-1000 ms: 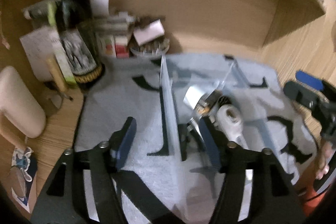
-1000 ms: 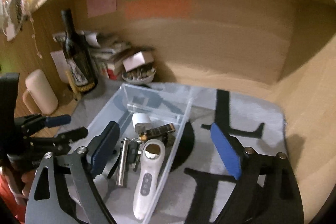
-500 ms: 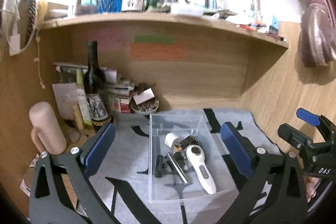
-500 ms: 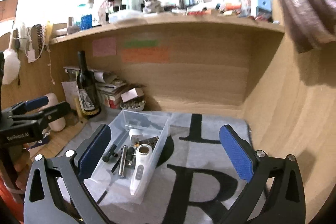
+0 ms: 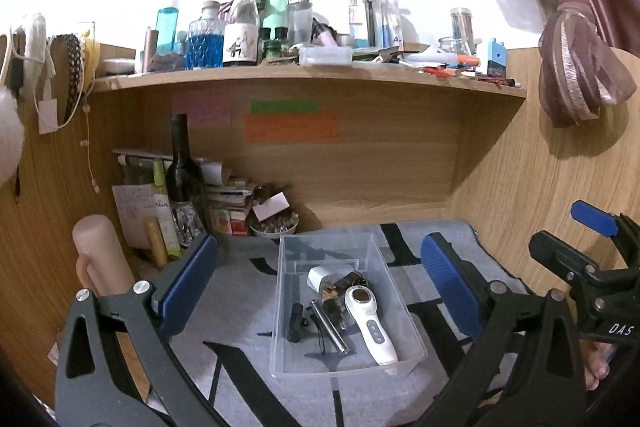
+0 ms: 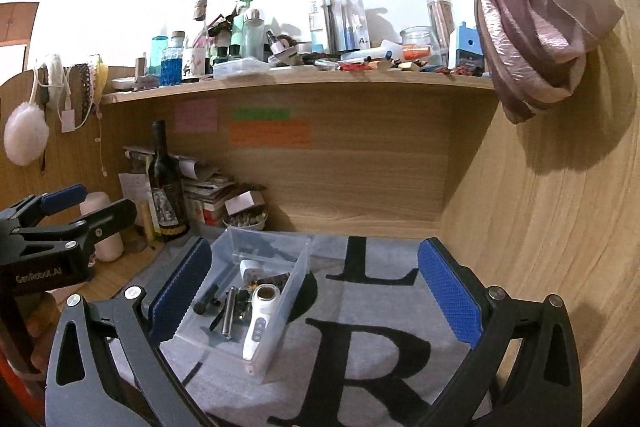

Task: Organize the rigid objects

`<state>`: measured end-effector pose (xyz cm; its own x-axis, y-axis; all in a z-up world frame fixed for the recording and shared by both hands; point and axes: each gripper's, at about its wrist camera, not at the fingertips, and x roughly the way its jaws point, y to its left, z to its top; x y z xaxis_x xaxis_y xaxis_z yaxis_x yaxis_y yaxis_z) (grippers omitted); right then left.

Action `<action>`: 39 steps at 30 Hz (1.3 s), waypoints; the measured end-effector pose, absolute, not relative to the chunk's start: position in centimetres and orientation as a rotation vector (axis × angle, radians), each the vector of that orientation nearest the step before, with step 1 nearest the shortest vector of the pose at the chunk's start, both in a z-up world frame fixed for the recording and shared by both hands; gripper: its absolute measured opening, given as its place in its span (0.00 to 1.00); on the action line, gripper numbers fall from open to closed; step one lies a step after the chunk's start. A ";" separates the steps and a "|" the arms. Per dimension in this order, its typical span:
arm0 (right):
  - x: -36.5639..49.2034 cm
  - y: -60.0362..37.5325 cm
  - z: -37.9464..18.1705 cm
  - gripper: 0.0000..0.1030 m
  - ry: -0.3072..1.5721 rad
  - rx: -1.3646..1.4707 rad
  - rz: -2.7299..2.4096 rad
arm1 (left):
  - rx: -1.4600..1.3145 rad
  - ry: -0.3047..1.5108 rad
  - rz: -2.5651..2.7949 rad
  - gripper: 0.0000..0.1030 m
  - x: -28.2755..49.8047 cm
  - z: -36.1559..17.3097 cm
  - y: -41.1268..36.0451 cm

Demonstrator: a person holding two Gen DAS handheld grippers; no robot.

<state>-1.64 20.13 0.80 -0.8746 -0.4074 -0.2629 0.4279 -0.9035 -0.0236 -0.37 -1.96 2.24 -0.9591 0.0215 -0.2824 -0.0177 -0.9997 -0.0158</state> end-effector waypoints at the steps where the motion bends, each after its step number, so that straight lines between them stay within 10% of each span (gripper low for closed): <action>1: -1.7 20.2 0.8 1.00 0.110 0.352 -2.681 | -0.442 -0.016 3.089 1.00 -0.3 2.2 -1.9; 39: -1.4 20.3 0.7 1.00 0.100 0.353 -2.706 | -0.464 -0.046 3.066 1.00 -0.9 1.7 -2.2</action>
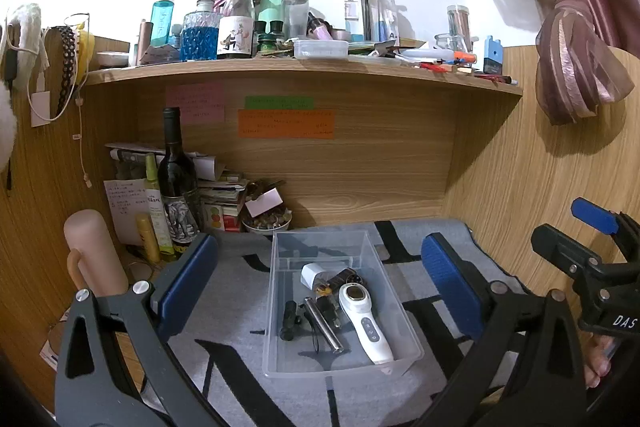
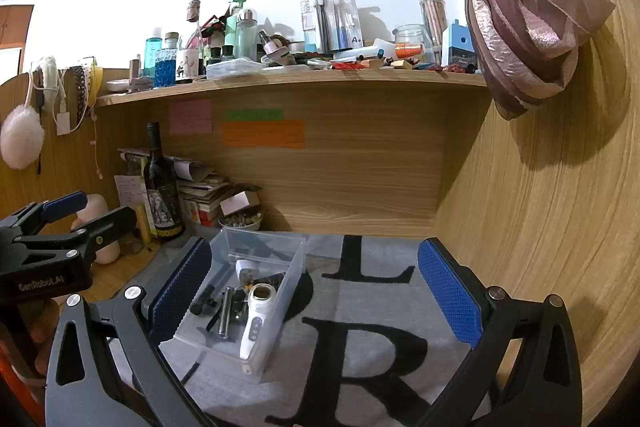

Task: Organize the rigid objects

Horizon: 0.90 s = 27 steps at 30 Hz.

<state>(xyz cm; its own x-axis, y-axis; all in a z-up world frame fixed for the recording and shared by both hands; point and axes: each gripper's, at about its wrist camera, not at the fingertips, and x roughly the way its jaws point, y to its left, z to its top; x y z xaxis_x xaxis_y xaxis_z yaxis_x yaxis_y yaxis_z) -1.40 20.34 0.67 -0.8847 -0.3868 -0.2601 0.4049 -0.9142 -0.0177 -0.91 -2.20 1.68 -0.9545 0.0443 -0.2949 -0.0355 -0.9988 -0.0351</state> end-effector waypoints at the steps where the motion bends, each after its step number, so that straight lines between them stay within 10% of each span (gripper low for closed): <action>1: -1.3 20.4 0.7 1.00 0.100 0.352 -2.706 | -0.464 -0.046 3.066 1.00 -0.9 1.7 -2.2; 27: -1.4 20.6 0.7 1.00 0.095 0.358 -2.702 | -0.436 -0.039 3.042 1.00 -0.6 1.7 -1.6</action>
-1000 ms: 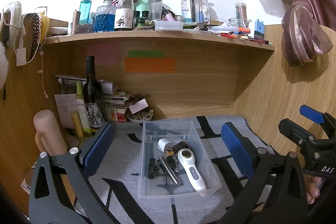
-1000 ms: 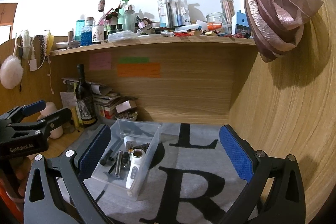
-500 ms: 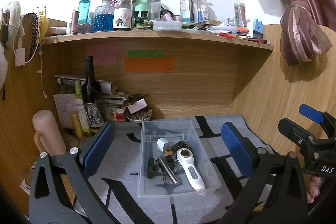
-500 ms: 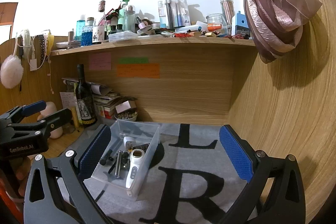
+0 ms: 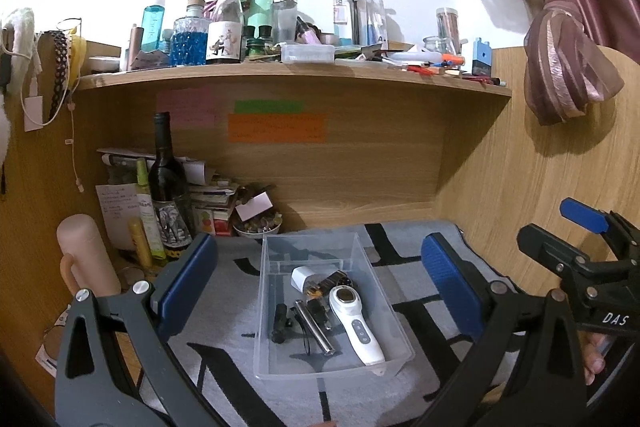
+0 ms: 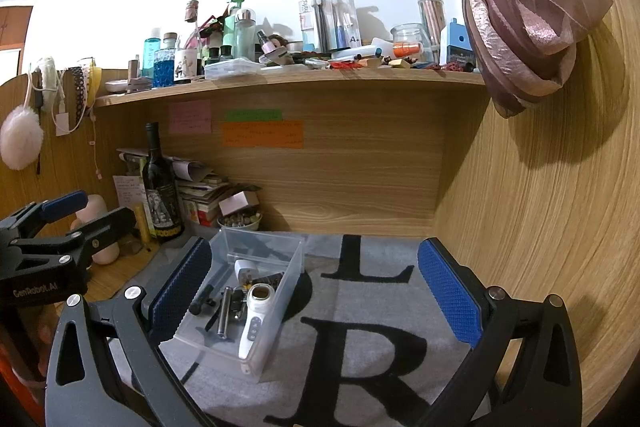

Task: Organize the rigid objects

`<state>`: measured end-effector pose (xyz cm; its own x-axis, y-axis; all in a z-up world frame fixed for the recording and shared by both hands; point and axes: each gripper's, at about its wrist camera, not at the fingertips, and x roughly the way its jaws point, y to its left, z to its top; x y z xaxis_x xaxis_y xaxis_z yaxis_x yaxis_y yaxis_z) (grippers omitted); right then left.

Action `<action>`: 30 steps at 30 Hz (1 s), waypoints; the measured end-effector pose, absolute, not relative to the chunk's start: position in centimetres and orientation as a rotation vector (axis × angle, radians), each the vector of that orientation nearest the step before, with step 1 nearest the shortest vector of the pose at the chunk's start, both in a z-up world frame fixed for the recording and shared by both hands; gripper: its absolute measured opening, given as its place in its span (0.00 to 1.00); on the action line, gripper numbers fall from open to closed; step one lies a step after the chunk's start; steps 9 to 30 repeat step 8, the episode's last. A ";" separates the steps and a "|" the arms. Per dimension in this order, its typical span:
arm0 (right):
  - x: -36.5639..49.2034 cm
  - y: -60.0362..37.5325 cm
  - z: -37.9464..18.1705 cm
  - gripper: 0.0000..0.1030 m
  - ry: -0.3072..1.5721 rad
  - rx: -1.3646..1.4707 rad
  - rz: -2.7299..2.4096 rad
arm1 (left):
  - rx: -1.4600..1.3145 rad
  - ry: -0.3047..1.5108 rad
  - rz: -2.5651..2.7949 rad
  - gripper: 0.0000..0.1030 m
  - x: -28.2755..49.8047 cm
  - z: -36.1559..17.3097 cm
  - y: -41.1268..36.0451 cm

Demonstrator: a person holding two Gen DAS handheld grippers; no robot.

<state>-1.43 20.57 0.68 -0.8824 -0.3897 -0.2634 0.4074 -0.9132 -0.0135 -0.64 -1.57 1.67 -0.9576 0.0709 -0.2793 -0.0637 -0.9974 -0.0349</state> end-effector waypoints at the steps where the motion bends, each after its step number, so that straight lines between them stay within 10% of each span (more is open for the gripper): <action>1: -1.4 20.6 0.7 1.00 0.096 0.358 -2.702 | -0.439 -0.042 3.043 1.00 -0.7 1.6 -1.6; 30: -1.8 20.3 0.5 1.00 0.099 0.373 -2.696 | -0.451 -0.069 3.055 1.00 -1.1 1.6 -1.9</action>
